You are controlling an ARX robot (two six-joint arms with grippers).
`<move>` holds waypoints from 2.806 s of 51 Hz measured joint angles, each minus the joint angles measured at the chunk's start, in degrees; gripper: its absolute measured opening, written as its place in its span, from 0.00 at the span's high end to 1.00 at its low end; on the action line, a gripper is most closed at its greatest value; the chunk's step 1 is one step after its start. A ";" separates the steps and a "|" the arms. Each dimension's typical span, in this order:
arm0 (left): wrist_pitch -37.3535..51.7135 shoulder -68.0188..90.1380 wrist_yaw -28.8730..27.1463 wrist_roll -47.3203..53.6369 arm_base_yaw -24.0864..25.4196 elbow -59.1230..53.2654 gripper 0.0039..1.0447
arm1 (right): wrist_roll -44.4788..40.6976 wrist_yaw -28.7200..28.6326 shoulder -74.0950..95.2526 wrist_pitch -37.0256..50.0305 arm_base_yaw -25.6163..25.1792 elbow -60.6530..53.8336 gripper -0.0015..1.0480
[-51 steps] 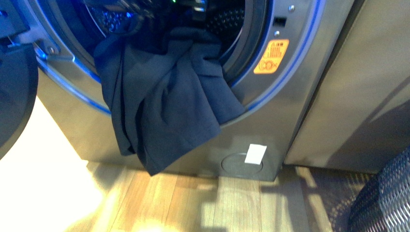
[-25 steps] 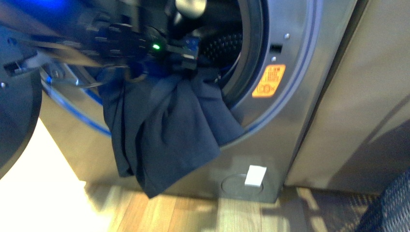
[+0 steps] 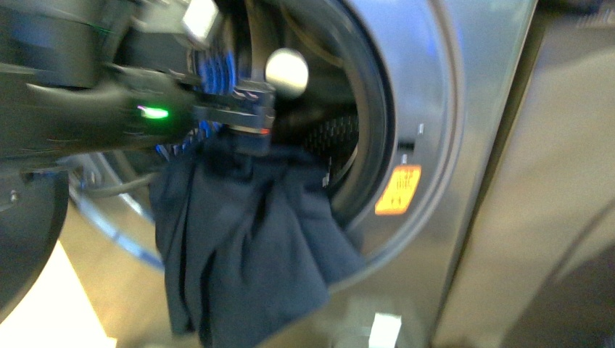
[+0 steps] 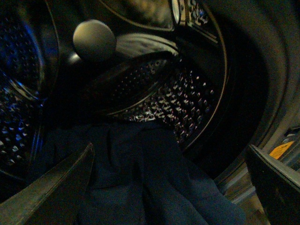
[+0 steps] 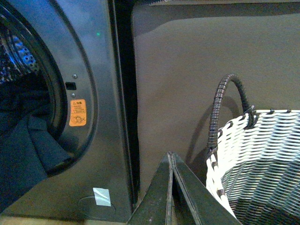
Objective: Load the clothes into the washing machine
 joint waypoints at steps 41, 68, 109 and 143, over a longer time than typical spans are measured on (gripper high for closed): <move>-16.72 -32.61 4.00 -4.42 3.17 -2.86 0.08 | 0.00 0.00 0.00 0.00 0.00 0.00 0.98; -25.03 -58.45 -14.38 -6.14 7.58 -31.28 0.97 | 0.00 0.00 0.00 0.00 0.00 0.00 0.98; -26.08 -73.75 -8.07 -6.16 14.21 -44.92 0.97 | 0.00 0.00 0.00 0.00 0.00 0.00 0.98; -37.20 -88.15 -8.09 -6.16 14.21 -47.95 0.97 | 0.00 0.00 0.00 0.00 0.00 0.00 0.98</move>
